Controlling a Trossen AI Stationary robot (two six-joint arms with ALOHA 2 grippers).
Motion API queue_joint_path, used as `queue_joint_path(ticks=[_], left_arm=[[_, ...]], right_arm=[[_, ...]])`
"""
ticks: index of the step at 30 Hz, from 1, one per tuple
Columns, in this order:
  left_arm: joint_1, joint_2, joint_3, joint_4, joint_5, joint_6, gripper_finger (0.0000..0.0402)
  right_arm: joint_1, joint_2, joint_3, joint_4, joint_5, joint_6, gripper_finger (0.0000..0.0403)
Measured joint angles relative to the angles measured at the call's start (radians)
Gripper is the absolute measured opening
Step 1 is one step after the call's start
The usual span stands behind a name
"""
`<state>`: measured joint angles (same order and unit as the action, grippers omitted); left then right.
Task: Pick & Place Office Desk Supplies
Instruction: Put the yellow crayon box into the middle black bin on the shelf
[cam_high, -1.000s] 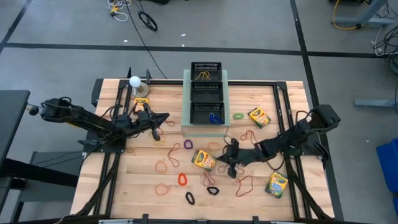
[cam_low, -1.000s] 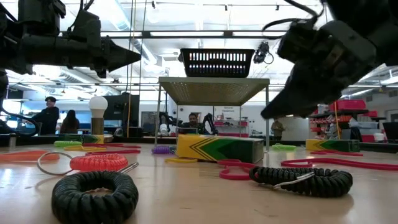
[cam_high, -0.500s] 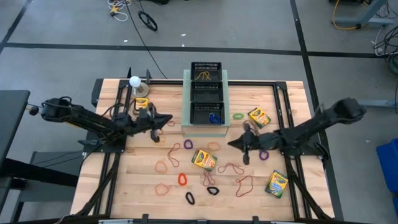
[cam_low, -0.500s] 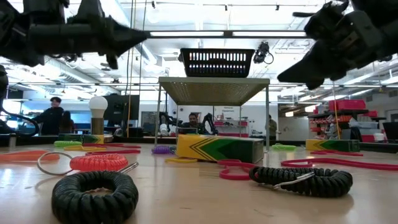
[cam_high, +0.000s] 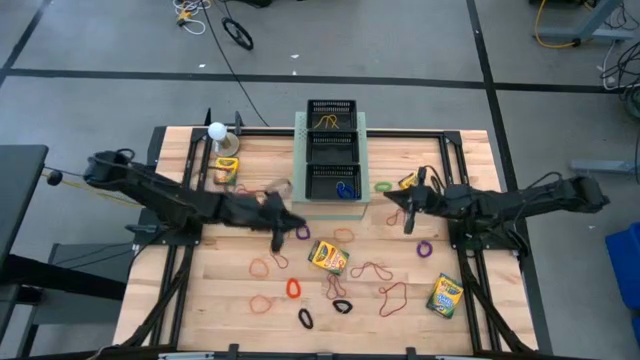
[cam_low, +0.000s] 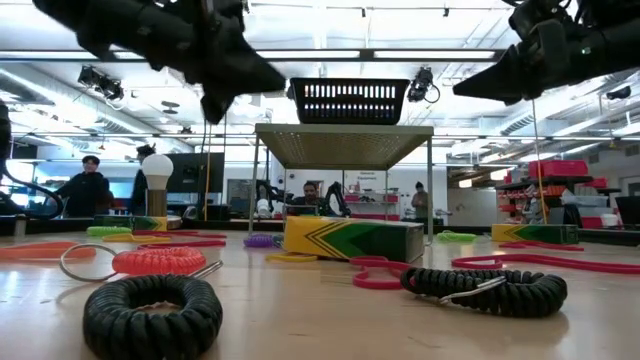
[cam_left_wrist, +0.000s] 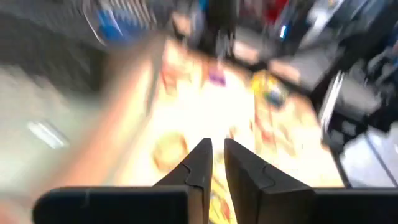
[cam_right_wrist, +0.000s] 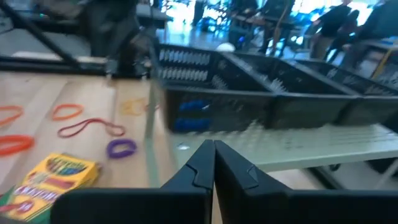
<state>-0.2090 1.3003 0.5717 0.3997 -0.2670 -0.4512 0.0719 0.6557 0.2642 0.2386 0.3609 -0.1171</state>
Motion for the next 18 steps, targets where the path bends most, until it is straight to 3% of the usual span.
queue_joint_path(ticks=[5, 11, 18], left_arm=[[-0.078, 0.182, 0.099, -0.144, -0.048, -0.207, 0.0099], [-0.079, 0.363, 0.206, -0.186, -0.098, -0.353, 0.0163], [-0.063, 0.480, 0.314, -0.269, -0.062, -0.424, 0.0171]], right_arm=[[-0.016, -0.017, 0.000, -0.019, -0.003, -0.012, 0.0011], [-0.016, -0.016, 0.000, -0.035, -0.003, -0.021, 0.0011], [-0.016, -0.015, 0.000, -0.035, -0.003, -0.038, 0.0011]])
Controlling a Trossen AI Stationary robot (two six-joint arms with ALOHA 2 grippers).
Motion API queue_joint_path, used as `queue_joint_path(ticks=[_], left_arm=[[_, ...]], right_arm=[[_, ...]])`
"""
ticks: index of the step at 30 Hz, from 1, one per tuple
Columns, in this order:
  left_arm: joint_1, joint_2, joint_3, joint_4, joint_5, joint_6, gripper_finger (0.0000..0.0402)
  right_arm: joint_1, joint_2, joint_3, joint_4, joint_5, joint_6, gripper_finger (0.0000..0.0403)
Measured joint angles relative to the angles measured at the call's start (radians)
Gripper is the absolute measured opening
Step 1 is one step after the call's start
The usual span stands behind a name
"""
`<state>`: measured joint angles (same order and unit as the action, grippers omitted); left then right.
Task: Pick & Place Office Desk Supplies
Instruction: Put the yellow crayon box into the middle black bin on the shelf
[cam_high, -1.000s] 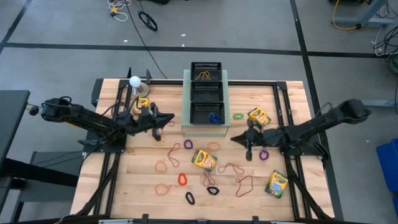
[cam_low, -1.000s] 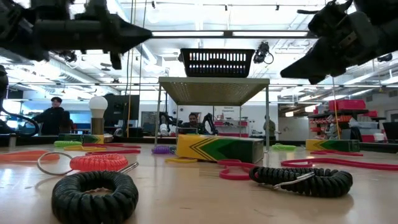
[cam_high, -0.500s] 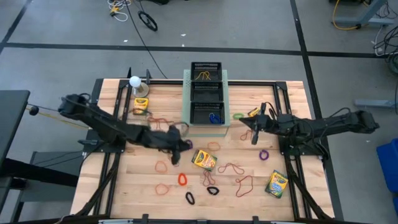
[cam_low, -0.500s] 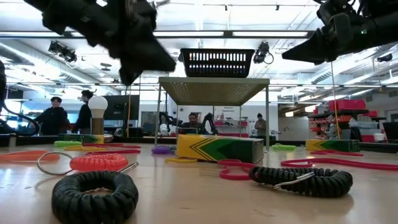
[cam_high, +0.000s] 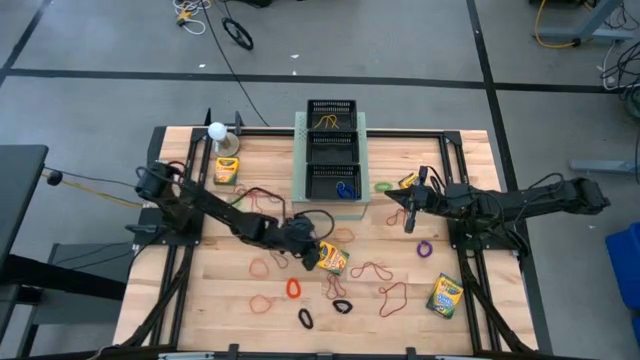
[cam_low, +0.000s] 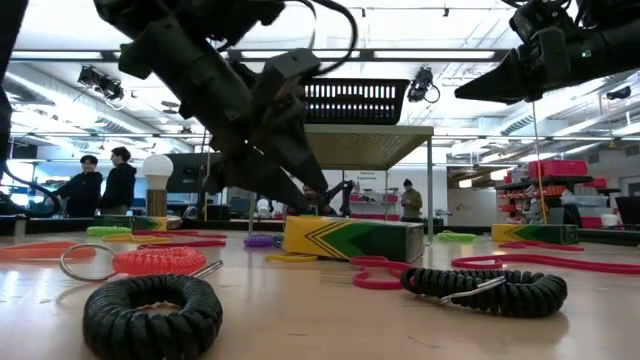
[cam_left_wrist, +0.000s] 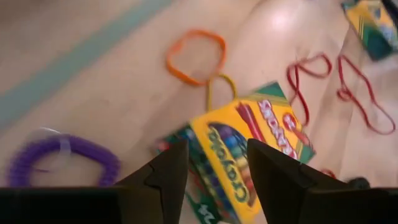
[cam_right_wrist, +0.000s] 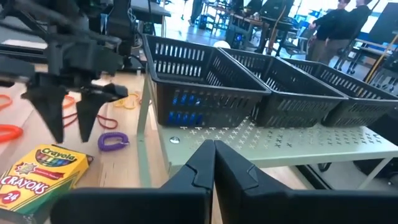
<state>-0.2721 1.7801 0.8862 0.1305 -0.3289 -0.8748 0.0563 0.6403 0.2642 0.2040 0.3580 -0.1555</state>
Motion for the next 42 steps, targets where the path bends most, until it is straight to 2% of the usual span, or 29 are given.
queue_joint_path(ticks=[10, 15, 20, 26, 33, 39, 42], left_arm=[[-0.001, 0.091, 0.095, -0.111, 0.074, -0.022, 0.0127], [0.004, 0.100, 0.100, -0.104, 0.099, -0.018, 0.0074], [0.006, 0.073, 0.097, -0.123, 0.105, 0.051, 0.0010], [0.003, -0.004, 0.096, -0.171, 0.091, 0.130, 0.0004], [-0.022, -0.086, 0.096, -0.200, -0.026, 0.285, 0.0003], [-0.043, -0.100, 0.096, -0.236, -0.090, 0.401, 0.0003], [-0.047, -0.100, 0.109, -0.304, -0.109, 0.427, 0.0003]], right_arm=[[0.000, 0.000, 0.000, 0.008, -0.005, -0.025, 0.0011], [0.000, 0.000, 0.000, 0.009, -0.008, -0.026, 0.0011], [0.000, 0.000, 0.000, 0.009, -0.008, -0.026, 0.0011], [0.000, 0.001, 0.000, 0.009, -0.008, -0.026, 0.0011], [0.000, 0.001, 0.001, 0.009, -0.007, -0.037, 0.0011], [0.000, 0.001, 0.001, 0.010, -0.007, -0.037, 0.0011], [0.000, 0.001, 0.001, 0.014, -0.007, -0.037, 0.0011]])
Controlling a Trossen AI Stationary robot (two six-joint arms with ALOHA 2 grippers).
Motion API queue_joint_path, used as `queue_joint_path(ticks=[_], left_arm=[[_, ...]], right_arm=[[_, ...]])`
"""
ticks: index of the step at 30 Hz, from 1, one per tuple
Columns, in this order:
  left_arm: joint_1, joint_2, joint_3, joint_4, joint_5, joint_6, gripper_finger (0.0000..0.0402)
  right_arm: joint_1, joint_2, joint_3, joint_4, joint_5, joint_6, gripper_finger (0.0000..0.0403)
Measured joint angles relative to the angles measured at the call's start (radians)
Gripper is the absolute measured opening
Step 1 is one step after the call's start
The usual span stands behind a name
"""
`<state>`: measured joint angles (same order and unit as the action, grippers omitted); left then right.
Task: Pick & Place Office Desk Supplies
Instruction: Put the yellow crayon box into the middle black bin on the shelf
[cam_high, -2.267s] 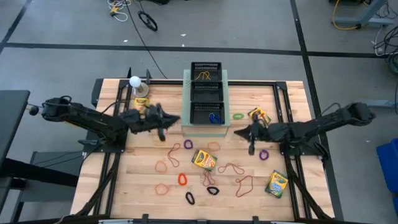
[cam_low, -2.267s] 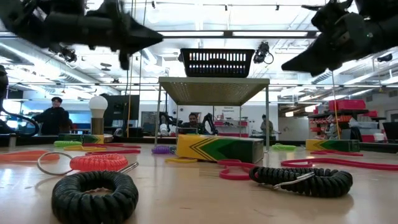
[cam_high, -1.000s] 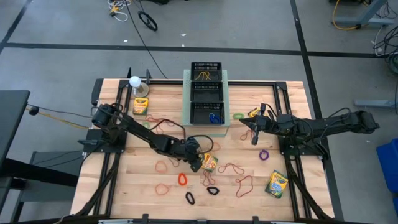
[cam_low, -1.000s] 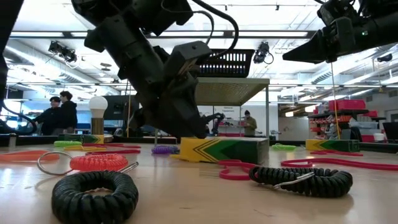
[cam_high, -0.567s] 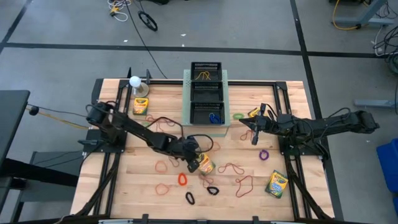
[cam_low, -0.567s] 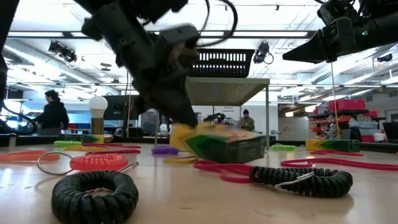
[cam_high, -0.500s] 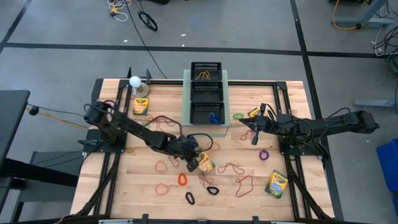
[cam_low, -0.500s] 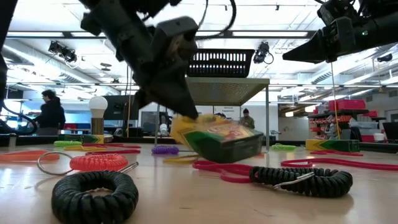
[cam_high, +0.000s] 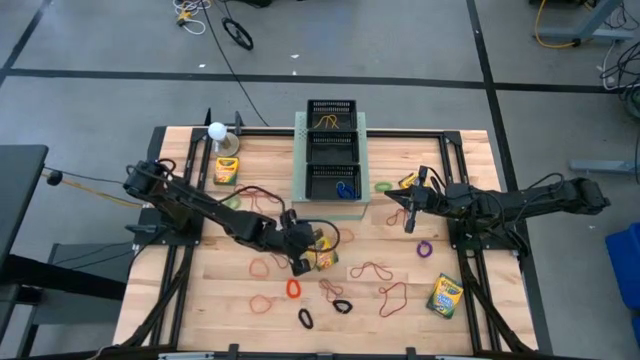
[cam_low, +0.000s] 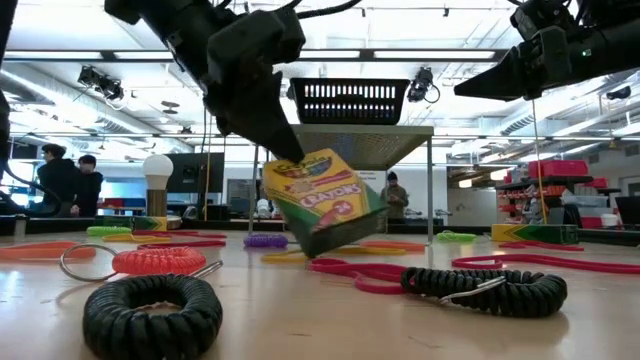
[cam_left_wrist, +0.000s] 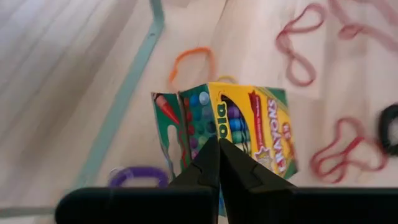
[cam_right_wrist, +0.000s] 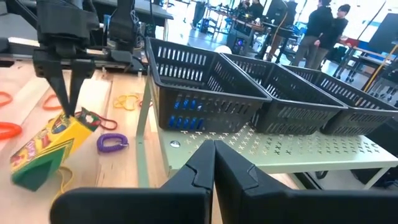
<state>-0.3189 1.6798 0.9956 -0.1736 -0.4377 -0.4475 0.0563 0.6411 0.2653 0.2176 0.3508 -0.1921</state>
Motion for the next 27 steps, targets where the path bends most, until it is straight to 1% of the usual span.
queue_joint_path(ticks=[4, 6, 9, 11, 15, 19, 27], left_arm=[[-0.012, 0.000, 0.074, -0.168, -0.071, 0.041, 0.0003], [-0.021, 0.000, 0.121, -0.252, -0.091, 0.060, 0.0003], [-0.034, 0.000, 0.176, -0.335, -0.118, 0.071, 0.0003], [-0.044, 0.000, 0.193, -0.382, -0.147, 0.080, 0.0003], [-0.064, 0.000, 0.198, -0.465, -0.246, 0.078, 0.0003], [-0.081, 0.006, 0.198, -0.514, -0.322, 0.066, 0.0003], [-0.132, 0.045, 0.199, -0.532, -0.363, 0.081, 0.0003]], right_arm=[[0.000, 0.000, 0.000, 0.002, 0.000, 0.000, 0.0011], [0.000, 0.000, 0.000, 0.002, 0.000, 0.000, 0.0011], [0.000, 0.000, 0.000, 0.002, 0.000, 0.000, 0.0011], [0.000, 0.000, 0.000, 0.002, 0.000, 0.000, 0.0011], [0.000, 0.000, 0.000, 0.002, 0.000, 0.000, 0.0011], [0.000, 0.000, 0.000, 0.002, 0.000, 0.000, 0.0011], [0.000, 0.000, 0.000, 0.002, -0.001, -0.004, 0.0011]])
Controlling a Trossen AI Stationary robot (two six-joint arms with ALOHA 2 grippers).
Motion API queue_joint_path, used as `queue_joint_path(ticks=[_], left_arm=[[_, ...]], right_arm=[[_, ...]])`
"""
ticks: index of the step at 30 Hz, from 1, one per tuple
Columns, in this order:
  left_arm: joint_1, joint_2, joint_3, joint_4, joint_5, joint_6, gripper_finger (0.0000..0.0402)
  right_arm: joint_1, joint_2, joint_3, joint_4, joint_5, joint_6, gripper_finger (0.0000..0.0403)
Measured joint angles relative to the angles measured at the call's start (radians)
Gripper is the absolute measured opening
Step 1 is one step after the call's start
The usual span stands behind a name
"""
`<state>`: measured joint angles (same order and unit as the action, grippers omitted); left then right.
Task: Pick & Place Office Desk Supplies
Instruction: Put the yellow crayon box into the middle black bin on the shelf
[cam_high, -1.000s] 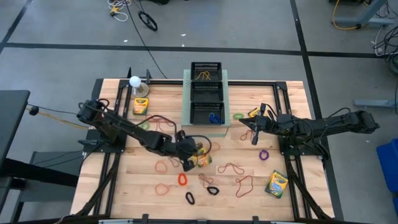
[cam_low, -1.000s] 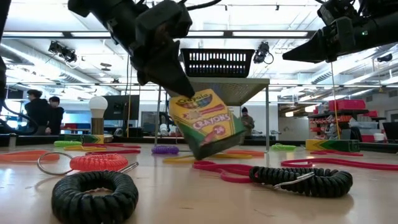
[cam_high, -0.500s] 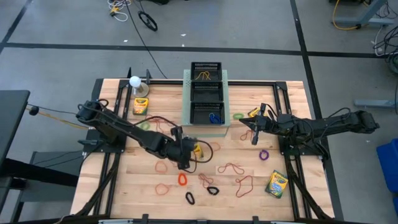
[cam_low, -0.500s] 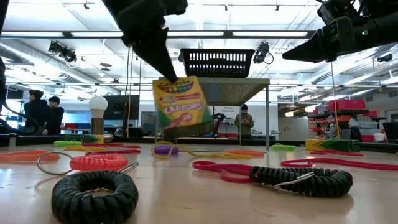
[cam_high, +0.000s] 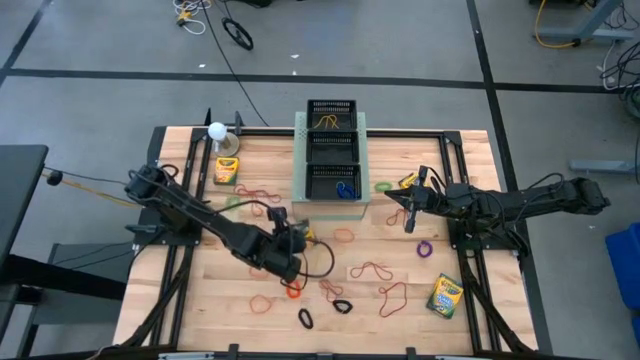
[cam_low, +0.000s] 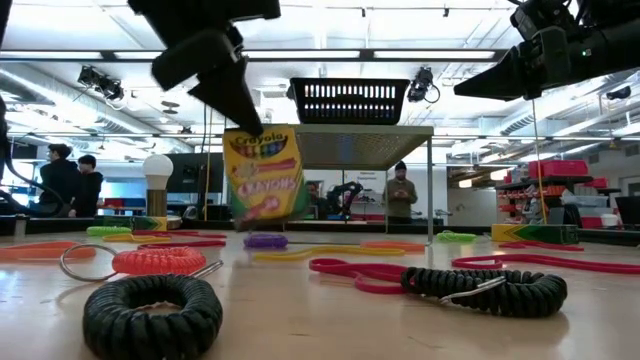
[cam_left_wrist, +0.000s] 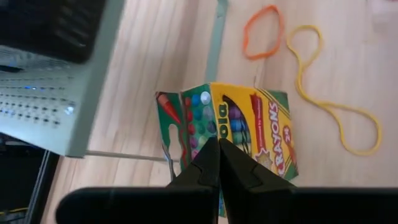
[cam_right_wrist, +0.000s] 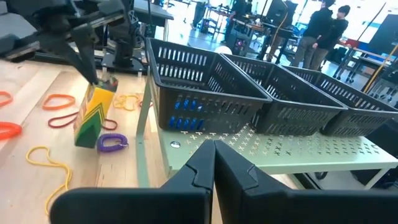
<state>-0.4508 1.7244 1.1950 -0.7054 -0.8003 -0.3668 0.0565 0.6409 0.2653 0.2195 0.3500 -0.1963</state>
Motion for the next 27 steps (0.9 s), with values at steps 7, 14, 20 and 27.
queue_joint_path(ticks=[7, 14, 20, 27], left_arm=[[-0.067, 0.082, 0.000, 0.003, -0.076, 0.001, 0.0003], [-0.097, 0.106, 0.000, 0.003, -0.124, 0.000, 0.0004], [-0.100, 0.108, 0.000, 0.066, -0.073, 0.030, 0.0015], [-0.101, 0.108, 0.001, 0.100, -0.042, 0.034, 0.0030]], right_arm=[[0.000, 0.000, 0.000, 0.001, -0.010, 0.000, 0.0011], [0.000, 0.000, 0.000, 0.001, -0.014, 0.000, 0.0011], [0.000, 0.000, 0.000, 0.000, -0.015, 0.000, 0.0011], [0.000, 0.000, 0.000, 0.000, -0.018, 0.000, 0.0011]])
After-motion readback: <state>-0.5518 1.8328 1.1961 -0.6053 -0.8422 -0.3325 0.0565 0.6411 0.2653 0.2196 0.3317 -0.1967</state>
